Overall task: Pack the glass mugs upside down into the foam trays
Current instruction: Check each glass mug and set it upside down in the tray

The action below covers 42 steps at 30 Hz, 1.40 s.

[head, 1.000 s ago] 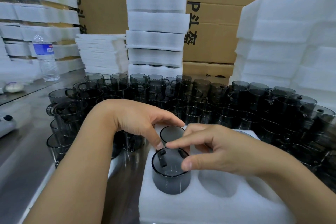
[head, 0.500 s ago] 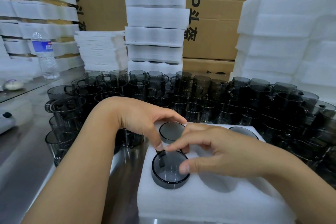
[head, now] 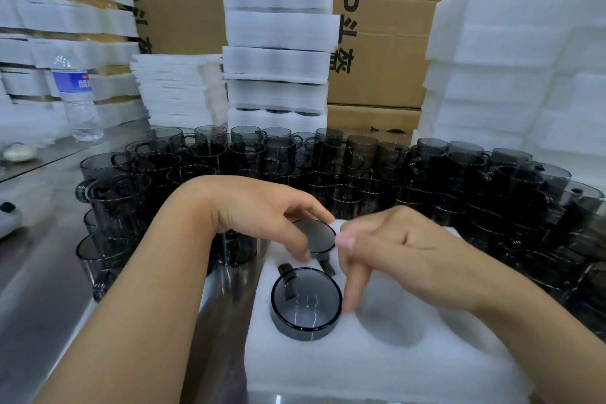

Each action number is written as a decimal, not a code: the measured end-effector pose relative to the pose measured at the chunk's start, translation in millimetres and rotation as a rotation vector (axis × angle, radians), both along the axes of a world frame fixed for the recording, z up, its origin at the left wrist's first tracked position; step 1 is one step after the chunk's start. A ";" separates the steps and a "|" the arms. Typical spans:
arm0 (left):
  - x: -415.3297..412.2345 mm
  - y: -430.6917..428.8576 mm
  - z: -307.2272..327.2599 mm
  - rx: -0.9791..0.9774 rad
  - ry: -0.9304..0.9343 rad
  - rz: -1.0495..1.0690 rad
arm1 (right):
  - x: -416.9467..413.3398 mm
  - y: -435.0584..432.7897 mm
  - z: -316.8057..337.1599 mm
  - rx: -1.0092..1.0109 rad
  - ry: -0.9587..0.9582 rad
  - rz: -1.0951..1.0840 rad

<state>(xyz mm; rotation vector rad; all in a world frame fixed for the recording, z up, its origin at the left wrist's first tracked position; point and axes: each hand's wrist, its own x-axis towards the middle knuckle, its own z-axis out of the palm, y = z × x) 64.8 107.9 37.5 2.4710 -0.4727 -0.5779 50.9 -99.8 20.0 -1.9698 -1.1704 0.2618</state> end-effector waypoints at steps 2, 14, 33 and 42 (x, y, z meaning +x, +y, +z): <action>-1.4 0.7 0.0 0.036 -0.004 -0.001 | -0.5 0.5 -0.6 -0.046 -0.002 0.011; -2.8 2.2 0.3 0.153 -0.009 -0.027 | 4.1 -3.4 -1.3 -0.282 0.014 -0.006; 13.8 -61.5 -38.0 -0.124 -0.431 0.175 | 41.5 -43.0 19.3 0.283 -0.306 -0.973; 12.7 -62.1 -37.6 -0.045 -0.392 0.129 | 62.8 -54.6 0.5 -0.639 -0.308 -1.073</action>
